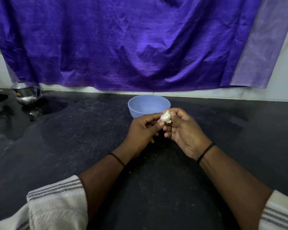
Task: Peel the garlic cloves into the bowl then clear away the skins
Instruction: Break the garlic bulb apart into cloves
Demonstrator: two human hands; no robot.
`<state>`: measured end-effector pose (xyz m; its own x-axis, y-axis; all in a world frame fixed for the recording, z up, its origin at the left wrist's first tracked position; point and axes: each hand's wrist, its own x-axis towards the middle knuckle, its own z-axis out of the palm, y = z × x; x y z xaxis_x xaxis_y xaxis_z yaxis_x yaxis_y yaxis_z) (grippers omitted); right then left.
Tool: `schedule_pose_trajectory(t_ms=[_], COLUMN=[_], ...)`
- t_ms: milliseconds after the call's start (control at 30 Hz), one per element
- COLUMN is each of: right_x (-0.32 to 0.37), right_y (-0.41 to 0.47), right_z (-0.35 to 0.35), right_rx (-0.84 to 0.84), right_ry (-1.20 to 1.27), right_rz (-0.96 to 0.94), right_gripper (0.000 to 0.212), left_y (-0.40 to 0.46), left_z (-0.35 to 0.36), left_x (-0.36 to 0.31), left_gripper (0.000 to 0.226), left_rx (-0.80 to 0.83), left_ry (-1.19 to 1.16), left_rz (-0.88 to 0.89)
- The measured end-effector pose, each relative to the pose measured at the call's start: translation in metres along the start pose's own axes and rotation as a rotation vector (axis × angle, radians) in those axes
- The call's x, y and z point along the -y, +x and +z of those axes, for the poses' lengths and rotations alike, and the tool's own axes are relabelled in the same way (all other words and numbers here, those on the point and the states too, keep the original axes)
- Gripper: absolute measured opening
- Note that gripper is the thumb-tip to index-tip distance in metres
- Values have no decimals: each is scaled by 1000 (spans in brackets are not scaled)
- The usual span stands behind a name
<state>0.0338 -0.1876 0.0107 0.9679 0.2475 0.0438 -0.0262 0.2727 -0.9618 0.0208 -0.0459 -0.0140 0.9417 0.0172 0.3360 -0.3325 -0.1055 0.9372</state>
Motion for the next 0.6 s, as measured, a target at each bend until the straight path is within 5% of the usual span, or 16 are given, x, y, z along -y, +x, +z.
schedule_pose_trajectory(t_ms=[333,600], right_x=[1,0], right_y=[-4,3], right_z=[-4,-9], right_rx=[-7,78], right_ry=[-391,-111], right_rz=[-102,-28], right_gripper=[16,18], left_y=[0,5], left_z=[-3,-5], left_x=[4,3], left_gripper=[22,27], left_rx=[-124,-115], left_ry=[369,230], left_rz=[220,135])
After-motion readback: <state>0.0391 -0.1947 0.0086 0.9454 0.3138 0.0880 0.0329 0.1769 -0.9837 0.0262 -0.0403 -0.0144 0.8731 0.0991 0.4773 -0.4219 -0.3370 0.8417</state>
